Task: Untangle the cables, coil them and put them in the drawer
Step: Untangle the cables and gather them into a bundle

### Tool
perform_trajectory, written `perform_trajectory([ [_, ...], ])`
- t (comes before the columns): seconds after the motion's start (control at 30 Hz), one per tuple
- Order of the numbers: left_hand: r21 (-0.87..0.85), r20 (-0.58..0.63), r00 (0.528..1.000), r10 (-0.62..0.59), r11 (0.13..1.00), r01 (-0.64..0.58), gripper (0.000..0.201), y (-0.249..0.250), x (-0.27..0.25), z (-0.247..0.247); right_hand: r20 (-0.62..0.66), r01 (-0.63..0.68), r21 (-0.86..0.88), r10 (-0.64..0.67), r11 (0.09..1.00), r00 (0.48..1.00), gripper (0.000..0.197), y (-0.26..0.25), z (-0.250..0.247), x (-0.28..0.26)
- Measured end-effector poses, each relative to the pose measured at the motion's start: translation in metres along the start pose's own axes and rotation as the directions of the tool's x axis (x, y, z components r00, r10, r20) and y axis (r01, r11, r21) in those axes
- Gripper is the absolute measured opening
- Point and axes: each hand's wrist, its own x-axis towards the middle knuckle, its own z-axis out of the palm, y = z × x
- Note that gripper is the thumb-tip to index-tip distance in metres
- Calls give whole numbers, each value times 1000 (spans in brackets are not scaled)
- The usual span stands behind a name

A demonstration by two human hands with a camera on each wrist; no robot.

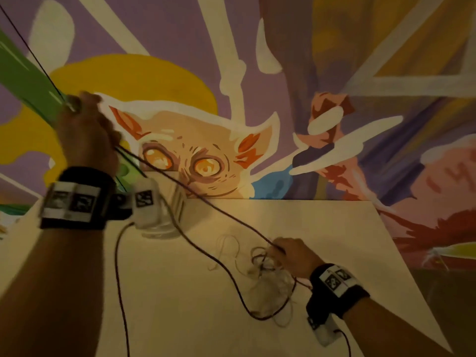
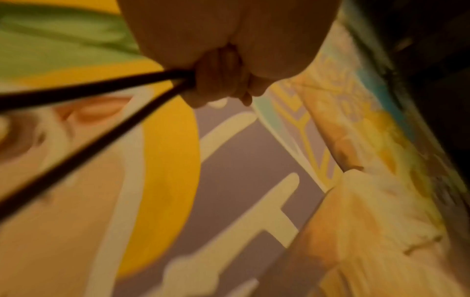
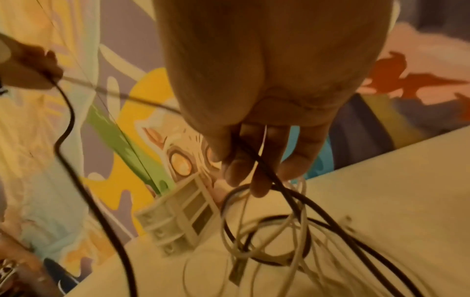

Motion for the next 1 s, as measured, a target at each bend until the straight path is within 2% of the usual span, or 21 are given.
perform_trajectory([
  [0.03,101,-4,996,85,991,-84,24,5,8,-7,-14,12,21,-12,1000,1000,26,-5,-10,-1],
  [0.07,250,59,987,147,955,-157,24,3,9,-7,-33,31,54,-29,998,999,26,-13,-21,-2],
  [0.1,398,197,965,171,886,-238,23,-5,2,-1,-47,56,81,-52,995,998,25,-25,-29,-2],
  [0.13,501,374,919,123,807,-312,21,-20,-12,7,-55,96,92,-91,991,994,25,-38,-37,-3],
  [0.17,540,544,838,37,749,-384,20,-37,-32,18,-58,151,75,-147,986,987,25,-53,-45,-4],
  [0.23,493,794,586,-161,734,-467,27,-65,-82,35,-50,262,18,-261,965,964,27,-80,-56,-5],
  [0.27,477,847,467,-254,751,-456,27,-75,-106,41,-58,302,5,-301,953,952,26,-91,-61,-6],
  [0.3,477,866,380,-324,763,-437,24,-82,-122,44,-81,330,3,-328,944,941,24,-97,-66,-6],
  [0.33,487,867,331,-373,775,-402,23,-87,-132,45,-108,346,11,-343,938,933,22,-102,-70,-8],
  [0.43,518,850,320,-419,776,-360,27,-84,-134,47,-133,344,131,-327,930,936,11,-102,-67,-17],
  [0.5,521,854,294,-429,711,-472,26,-74,-125,49,-125,336,167,-319,927,940,21,-100,-54,-24],
  [0.57,572,816,249,-522,665,-480,24,-63,-118,52,-181,331,159,-302,930,936,25,-97,-46,-24],
  [0.67,683,730,200,-653,708,-180,20,-54,-122,50,-315,282,233,-202,931,927,22,-90,-50,-20],
  [0.7,699,712,172,-681,711,-75,18,-54,-126,48,-336,281,229,-195,932,922,22,-89,-52,-19],
  [0.77,697,704,77,-706,708,113,18,-56,-134,44,-355,291,213,-203,933,913,21,-87,-53,-16],
  [0.8,667,719,69,-692,714,213,18,-55,-137,44,-353,287,216,-199,933,914,21,-86,-51,-13],
  [0.83,614,734,121,-668,729,301,16,-52,-135,46,-341,275,227,-188,934,921,18,-83,-48,-11],
  [0.87,528,744,244,-622,771,356,18,-47,-129,48,-312,252,234,-173,939,934,13,-77,-44,-9],
  [0.93,296,674,605,-423,906,304,26,-31,-105,52,-208,192,202,-150,960,967,4,-59,-31,-6],
  [0.97,212,580,768,-271,961,179,28,-23,-88,51,-148,160,168,-136,973,980,8,-48,-24,-4],
  [1.0,193,459,883,-99,981,10,28,-15,-72,47,-93,124,131,-112,984,989,10,-38,-19,-2],
])
